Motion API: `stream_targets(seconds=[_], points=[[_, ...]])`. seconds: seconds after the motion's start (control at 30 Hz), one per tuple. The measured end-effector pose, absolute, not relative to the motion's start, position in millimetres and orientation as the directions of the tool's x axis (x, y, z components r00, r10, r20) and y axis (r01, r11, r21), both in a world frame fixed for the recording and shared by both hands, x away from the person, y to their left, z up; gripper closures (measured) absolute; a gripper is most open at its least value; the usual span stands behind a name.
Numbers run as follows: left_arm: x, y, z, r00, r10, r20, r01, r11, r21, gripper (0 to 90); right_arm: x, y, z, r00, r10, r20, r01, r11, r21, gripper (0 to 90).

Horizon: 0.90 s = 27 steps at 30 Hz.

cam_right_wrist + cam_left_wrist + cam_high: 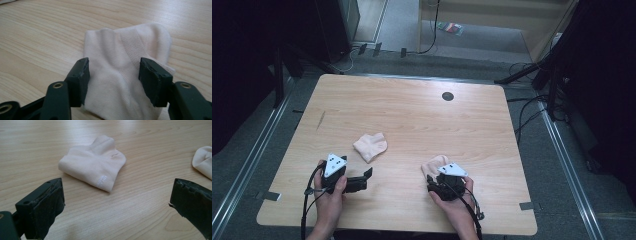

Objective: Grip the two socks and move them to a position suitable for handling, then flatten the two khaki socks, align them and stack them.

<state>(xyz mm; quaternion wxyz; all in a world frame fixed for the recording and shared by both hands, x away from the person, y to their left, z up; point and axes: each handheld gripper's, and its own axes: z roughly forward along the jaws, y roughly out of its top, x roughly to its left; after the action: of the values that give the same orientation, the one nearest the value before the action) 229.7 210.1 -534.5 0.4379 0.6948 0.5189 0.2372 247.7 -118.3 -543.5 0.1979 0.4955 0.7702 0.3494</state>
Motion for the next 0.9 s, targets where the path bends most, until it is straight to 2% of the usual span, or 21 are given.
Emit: stream_targets(seconds=[0.17, 0.3, 0.37, 0.4, 0.43, 0.53, 0.57, 0.6, 0.67, 0.8, 0.9], points=[[229, 210, -534, 0.348, 0.929, -0.126, 0.515, -0.077, 0.854, 0.0, 249, -119, -544, -0.415, 0.908, 0.049, 0.629, 0.248, 0.737, 46.9], [229, 210, -534, 0.347, 0.929, -0.126, 0.51, -0.074, 0.857, 0.0, 247, -115, -546, -0.418, 0.909, 0.005, 0.61, 0.276, 0.743, 49.5], [229, 211, -534, 0.347, 0.928, -0.133, 0.514, -0.07, 0.855, 0.0, 246, -114, -547, -0.42, 0.908, 0.009, 0.606, 0.273, 0.747, 56.7], [229, 211, -534, 0.348, 0.928, -0.133, 0.515, -0.071, 0.854, 0.0, 246, -114, -547, -0.424, 0.905, 0.013, 0.603, 0.272, 0.75, 64.2], [230, 210, -534, 0.349, 0.928, -0.13, 0.515, -0.074, 0.854, 0.0, 246, -114, -547, -0.424, 0.905, 0.013, 0.603, 0.272, 0.75, 64.2], [229, 209, -535, 0.354, 0.927, -0.127, 0.519, -0.082, 0.851, 0.0, 246, -113, -546, -0.445, 0.895, 0.037, 0.605, 0.27, 0.749, 81.6], [229, 209, -535, 0.354, 0.927, -0.127, 0.519, -0.082, 0.851, 0.0, 246, -113, -546, -0.445, 0.895, 0.037, 0.605, 0.27, 0.749, 81.6], [229, 208, -535, 0.357, 0.926, -0.124, 0.517, -0.085, 0.852, 0.0, 247, -114, -543, -0.444, 0.891, 0.1, 0.628, 0.229, 0.744, 82.9], [228, 208, -535, 0.359, 0.925, -0.124, 0.514, -0.086, 0.853, 0.0, 246, -114, -542, -0.445, 0.887, 0.119, 0.627, 0.214, 0.749, 83.1], [228, 208, -533, 0.361, 0.924, -0.122, 0.506, -0.084, 0.859, 0.0, 233, -103, -531, -0.507, 0.851, 0.141, 0.565, 0.204, 0.799, 83.1], [227, 207, -533, 0.366, 0.923, -0.123, 0.506, -0.086, 0.858, 0.0, 228, -98, -527, -0.537, 0.826, 0.17, 0.556, 0.195, 0.808, 83.0]])
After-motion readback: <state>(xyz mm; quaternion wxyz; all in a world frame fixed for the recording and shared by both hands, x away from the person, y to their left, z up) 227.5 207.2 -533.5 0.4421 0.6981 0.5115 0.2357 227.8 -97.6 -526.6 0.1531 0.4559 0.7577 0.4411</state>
